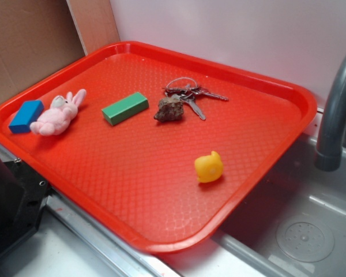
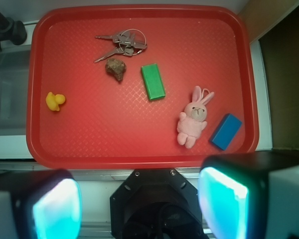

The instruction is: Grab the green block.

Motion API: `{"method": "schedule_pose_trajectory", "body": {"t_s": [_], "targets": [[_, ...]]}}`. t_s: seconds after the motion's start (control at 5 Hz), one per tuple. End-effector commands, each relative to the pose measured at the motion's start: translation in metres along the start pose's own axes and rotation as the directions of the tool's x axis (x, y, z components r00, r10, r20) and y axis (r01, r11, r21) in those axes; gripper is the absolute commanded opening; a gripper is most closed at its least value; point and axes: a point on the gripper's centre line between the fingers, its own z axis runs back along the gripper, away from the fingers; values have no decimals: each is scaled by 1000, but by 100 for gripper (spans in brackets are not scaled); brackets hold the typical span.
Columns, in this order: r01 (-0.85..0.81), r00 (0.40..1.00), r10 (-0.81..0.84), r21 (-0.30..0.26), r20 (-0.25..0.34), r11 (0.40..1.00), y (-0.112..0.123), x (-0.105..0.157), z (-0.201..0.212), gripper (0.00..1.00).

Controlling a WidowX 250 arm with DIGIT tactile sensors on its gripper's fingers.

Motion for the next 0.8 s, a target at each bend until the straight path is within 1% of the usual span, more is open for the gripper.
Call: {"method": "schedule_pose_trajectory", "body": {"t_s": [0.0,0.2,0.4,0.6], "targets": [[0,1000,0,0,0,1000,0,0,0,100],[18,1000,-17,41,-14,999,21,33,-46,100],[63,996,-68,98,52,993,34,61,-78,100],[87,995,-93,117,46,989,43,78,-114,100]]}}
